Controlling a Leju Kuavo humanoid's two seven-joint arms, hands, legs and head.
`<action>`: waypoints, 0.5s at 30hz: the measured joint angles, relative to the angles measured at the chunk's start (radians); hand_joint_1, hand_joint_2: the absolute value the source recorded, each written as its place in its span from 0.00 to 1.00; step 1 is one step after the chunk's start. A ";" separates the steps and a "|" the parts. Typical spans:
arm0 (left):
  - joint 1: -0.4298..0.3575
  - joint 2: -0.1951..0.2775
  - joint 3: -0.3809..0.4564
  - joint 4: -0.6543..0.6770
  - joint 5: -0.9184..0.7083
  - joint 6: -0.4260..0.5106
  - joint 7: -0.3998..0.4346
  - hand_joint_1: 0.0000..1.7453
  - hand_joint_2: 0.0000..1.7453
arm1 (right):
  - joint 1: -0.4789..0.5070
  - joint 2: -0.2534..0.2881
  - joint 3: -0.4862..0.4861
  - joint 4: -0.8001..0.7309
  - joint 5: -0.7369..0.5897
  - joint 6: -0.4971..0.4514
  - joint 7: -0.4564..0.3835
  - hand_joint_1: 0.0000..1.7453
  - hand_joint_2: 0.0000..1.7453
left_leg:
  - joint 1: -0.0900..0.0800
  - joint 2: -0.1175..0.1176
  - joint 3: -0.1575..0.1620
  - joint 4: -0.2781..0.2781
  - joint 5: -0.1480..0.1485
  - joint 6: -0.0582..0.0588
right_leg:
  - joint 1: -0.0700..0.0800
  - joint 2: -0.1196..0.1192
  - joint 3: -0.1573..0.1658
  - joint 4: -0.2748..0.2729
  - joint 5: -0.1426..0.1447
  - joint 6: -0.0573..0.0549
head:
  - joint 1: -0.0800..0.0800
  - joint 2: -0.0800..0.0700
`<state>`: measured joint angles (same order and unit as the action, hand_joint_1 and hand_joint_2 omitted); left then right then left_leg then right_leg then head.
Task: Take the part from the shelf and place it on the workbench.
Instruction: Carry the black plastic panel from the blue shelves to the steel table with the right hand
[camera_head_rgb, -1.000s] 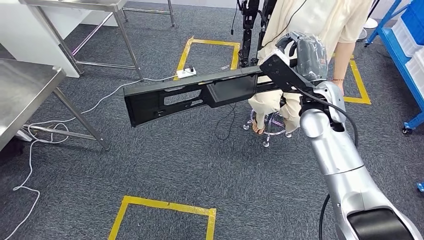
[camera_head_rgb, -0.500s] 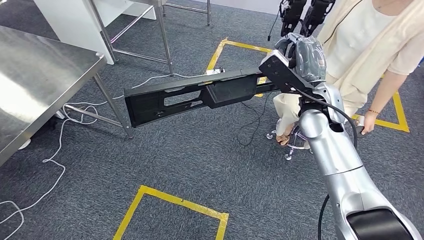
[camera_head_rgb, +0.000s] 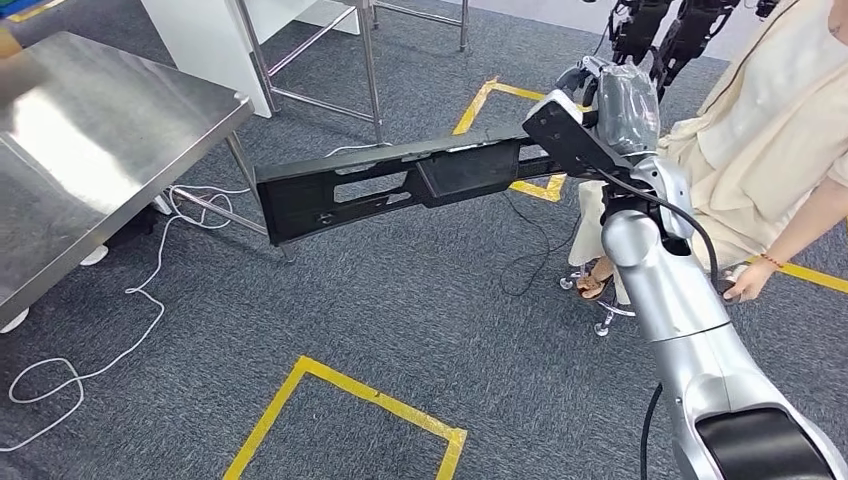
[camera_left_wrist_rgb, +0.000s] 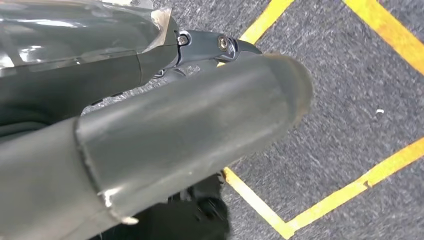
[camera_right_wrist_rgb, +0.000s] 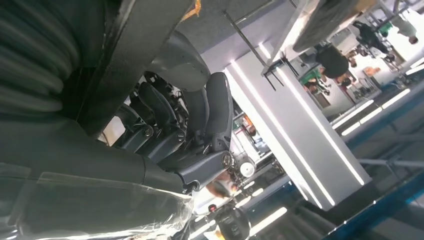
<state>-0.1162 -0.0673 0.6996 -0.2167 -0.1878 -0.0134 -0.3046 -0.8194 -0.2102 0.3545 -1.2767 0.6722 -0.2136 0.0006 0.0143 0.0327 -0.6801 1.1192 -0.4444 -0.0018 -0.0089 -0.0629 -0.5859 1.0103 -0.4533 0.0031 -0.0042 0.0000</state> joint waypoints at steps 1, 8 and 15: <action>-0.003 0.001 0.000 0.000 -0.001 0.000 0.000 0.00 0.00 | -0.005 -0.007 0.000 -0.003 0.001 0.012 0.006 1.00 1.00 | -0.003 0.012 0.027 -0.052 0.015 0.004 | 0.004 -0.007 0.000 0.001 -0.002 0.003 | 0.001 0.000; -0.008 0.008 0.000 0.000 0.006 -0.005 -0.006 0.00 0.00 | -0.072 -0.024 0.002 0.017 -0.011 0.063 0.004 1.00 1.00 | -0.006 -0.028 0.055 -0.112 0.037 0.047 | 0.006 0.023 -0.044 0.101 -0.058 0.021 | 0.010 0.000; -0.003 0.008 0.007 0.000 0.036 -0.019 -0.034 0.00 0.00 | -0.107 -0.006 0.026 0.077 -0.009 0.080 -0.004 1.00 1.00 | -0.004 -0.110 0.053 -0.104 0.036 0.045 | -0.019 0.086 -0.063 0.114 -0.032 0.059 | 0.012 0.000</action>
<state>-0.1191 -0.0592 0.7067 -0.2167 -0.1518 -0.0326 -0.3390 -0.9269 -0.2160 0.3808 -1.1996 0.6636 -0.1339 -0.0034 0.0101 -0.0773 -0.6272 1.0153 -0.4082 0.0430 -0.0279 0.0233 -0.6491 1.1243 -0.4853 0.0624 0.0081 0.0000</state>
